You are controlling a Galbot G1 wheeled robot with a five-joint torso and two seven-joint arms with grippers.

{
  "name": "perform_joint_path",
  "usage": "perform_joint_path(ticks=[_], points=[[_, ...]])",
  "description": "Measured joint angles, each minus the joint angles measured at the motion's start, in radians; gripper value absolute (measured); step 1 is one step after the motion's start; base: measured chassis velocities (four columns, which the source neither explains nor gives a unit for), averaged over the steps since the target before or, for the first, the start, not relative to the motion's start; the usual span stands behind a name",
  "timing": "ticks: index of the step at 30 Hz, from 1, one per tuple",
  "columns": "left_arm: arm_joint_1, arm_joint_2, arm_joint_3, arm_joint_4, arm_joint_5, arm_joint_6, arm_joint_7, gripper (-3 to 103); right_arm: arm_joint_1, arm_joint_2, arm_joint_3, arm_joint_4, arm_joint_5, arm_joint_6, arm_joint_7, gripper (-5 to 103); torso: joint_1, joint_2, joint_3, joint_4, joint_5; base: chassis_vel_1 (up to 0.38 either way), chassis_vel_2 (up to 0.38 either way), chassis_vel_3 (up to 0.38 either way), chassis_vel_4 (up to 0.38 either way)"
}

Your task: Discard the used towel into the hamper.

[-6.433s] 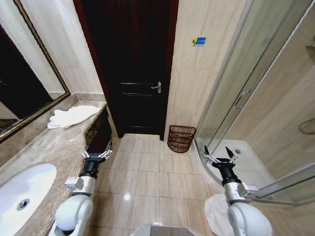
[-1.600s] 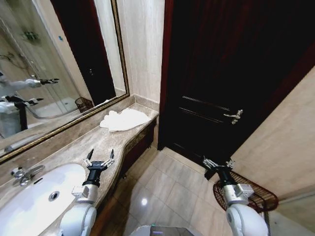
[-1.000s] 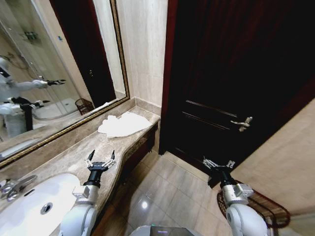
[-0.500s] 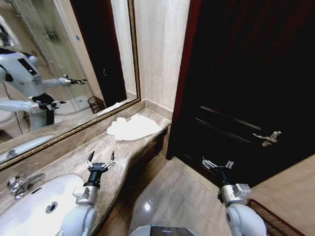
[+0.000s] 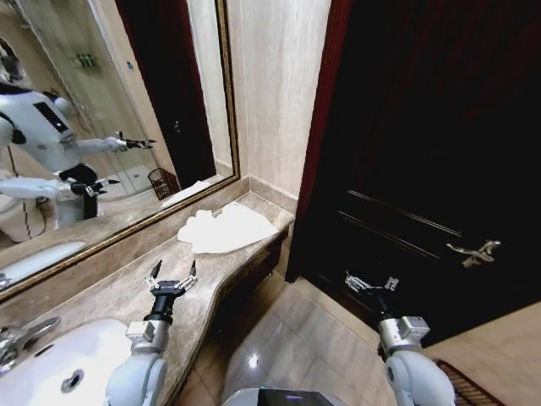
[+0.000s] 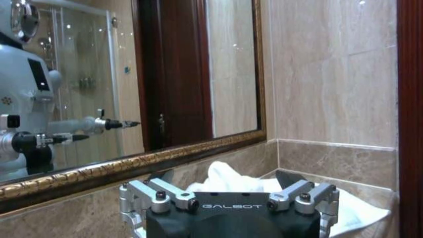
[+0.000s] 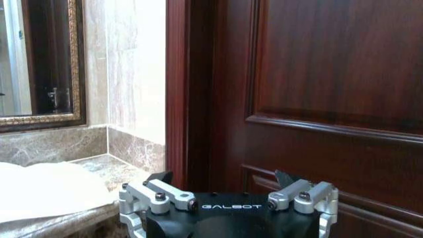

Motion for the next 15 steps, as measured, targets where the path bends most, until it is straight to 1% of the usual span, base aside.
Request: perform_joint_path(ticks=[15], points=[[-0.002,0.002,0.0,0.008,-0.002,0.002,-0.001,100,0.005,0.002,-0.001,-0.005,-0.005,0.0,-0.003,100,0.0,0.0,0.0,-0.0001,-0.0001,-0.099,0.092,0.089,-0.096]])
